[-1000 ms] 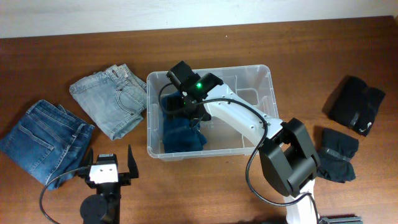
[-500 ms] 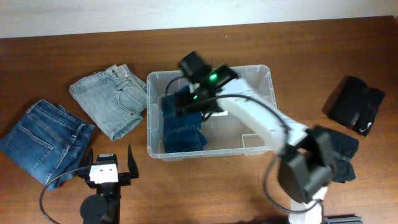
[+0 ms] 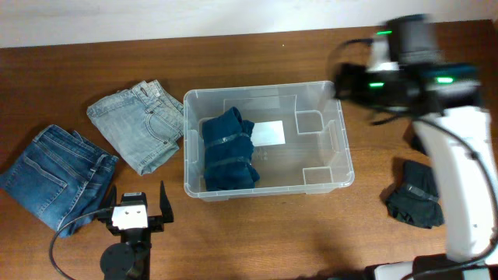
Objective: Pack container
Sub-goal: 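Open the right gripper and withdraw it to the right, then lower the right gripper onto the upper black garment and grasp it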
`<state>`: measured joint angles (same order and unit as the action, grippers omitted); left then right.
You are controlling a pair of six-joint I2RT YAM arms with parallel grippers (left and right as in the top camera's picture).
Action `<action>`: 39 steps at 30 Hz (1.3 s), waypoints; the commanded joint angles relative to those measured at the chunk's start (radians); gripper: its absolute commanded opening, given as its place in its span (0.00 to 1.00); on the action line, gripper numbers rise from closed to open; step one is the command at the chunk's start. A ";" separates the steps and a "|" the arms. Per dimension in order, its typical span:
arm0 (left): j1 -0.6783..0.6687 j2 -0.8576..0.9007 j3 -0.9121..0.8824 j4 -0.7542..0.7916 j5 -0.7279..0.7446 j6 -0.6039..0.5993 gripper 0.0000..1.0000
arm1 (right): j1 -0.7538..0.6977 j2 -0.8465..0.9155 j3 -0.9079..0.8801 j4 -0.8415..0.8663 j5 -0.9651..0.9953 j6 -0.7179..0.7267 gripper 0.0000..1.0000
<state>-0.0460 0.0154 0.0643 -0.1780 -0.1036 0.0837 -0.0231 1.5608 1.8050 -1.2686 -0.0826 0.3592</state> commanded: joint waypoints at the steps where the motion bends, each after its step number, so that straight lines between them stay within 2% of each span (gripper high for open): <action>1: 0.006 -0.008 -0.010 0.002 0.010 0.012 0.99 | -0.194 -0.006 0.013 -0.022 0.027 -0.065 0.98; 6: 0.006 -0.008 -0.010 0.002 0.010 0.012 0.99 | -0.482 0.045 0.011 -0.030 -0.021 -0.116 0.99; 13: 0.006 -0.008 -0.010 0.002 0.010 0.012 0.99 | -0.709 0.171 0.011 -0.006 -0.094 -0.142 0.98; 22: 0.006 -0.008 -0.010 0.002 0.010 0.012 1.00 | -0.811 0.404 0.011 0.068 -0.177 -0.196 0.99; 26: 0.006 -0.008 -0.010 0.002 0.010 0.012 1.00 | -0.830 0.505 0.011 0.094 -0.176 -0.206 0.92; 31: 0.006 -0.008 -0.010 0.002 0.010 0.012 0.99 | -0.849 0.593 0.011 0.145 -0.176 -0.213 0.75; 39: 0.006 -0.008 -0.010 0.002 0.010 0.012 1.00 | -0.861 0.623 0.011 0.237 -0.176 -0.213 0.73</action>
<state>-0.0460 0.0154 0.0643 -0.1780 -0.1036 0.0837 -0.8776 2.1731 1.8046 -1.0519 -0.2459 0.1539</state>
